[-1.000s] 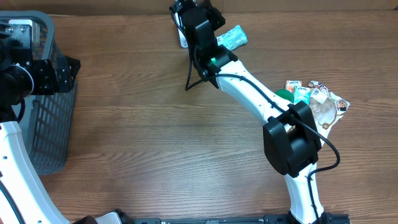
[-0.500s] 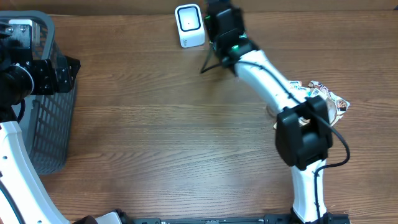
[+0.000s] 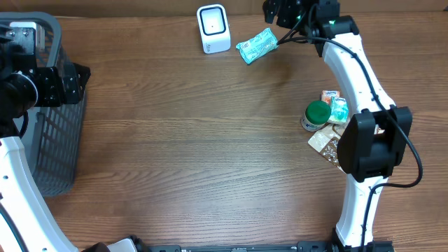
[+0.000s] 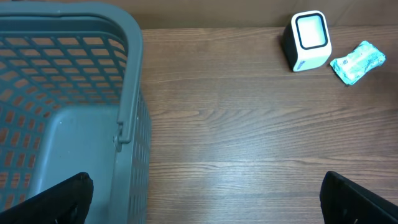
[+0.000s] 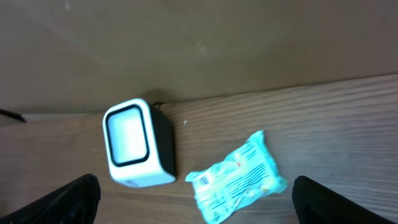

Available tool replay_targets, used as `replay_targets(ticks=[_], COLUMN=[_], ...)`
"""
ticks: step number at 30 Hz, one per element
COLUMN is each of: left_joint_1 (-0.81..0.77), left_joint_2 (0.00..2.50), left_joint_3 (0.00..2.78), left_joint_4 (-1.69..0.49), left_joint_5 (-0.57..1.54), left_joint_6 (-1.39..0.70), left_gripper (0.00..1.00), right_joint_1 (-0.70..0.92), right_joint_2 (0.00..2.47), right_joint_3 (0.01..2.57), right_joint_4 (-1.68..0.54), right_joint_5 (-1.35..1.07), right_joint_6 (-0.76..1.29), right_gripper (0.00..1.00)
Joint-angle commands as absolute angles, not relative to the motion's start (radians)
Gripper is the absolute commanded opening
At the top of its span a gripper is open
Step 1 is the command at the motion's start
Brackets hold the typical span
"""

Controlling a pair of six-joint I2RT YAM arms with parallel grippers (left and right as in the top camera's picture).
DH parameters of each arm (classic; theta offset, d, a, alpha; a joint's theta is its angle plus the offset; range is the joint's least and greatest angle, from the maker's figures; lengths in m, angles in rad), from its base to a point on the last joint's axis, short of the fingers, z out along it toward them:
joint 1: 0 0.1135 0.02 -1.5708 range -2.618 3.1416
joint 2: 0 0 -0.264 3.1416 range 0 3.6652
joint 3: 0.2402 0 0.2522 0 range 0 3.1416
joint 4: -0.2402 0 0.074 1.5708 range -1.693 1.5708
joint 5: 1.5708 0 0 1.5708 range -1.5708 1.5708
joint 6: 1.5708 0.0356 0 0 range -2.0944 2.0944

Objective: Scan the item barcode
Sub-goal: 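Hold the pack's barcode side against the scanner face, adjusting angle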

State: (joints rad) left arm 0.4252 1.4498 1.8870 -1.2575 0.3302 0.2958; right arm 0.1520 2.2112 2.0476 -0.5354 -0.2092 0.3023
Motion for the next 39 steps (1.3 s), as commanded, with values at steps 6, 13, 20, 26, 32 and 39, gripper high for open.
replay_targets(ticks=[6, 13, 20, 26, 32, 39], left_joint_1=[0.418, 0.418, 0.418, 0.418, 0.418, 0.418], left_joint_2=[1.451, 1.451, 1.451, 1.451, 1.451, 1.451], left_joint_3=[1.886, 1.886, 1.886, 1.886, 1.886, 1.886], left_joint_4=[-1.257, -1.257, -1.257, -1.257, -1.257, -1.257], left_joint_5=[0.34, 0.34, 0.34, 0.34, 0.34, 0.34], left_joint_6=[0.315, 0.315, 0.315, 0.315, 0.315, 0.315], left_gripper=[1.0, 0.99, 0.99, 1.0, 1.0, 1.0], right_joint_1=[0.164, 0.162, 0.162, 0.154, 0.149, 0.149], right_joint_2=[2.335, 2.424, 2.505, 2.547, 2.584, 2.599], right_joint_3=[2.067, 2.065, 2.065, 2.065, 2.065, 2.065], right_joint_4=[-0.485, -0.433, -0.374, -0.345, -0.311, -0.327], right_joint_5=[-0.202, -0.149, -0.115, -0.086, -0.083, -0.185], right_joint_6=[0.326, 0.326, 0.375, 0.398, 0.424, 0.449], right_gripper=[0.98, 0.88, 0.81, 0.8, 0.78, 0.46])
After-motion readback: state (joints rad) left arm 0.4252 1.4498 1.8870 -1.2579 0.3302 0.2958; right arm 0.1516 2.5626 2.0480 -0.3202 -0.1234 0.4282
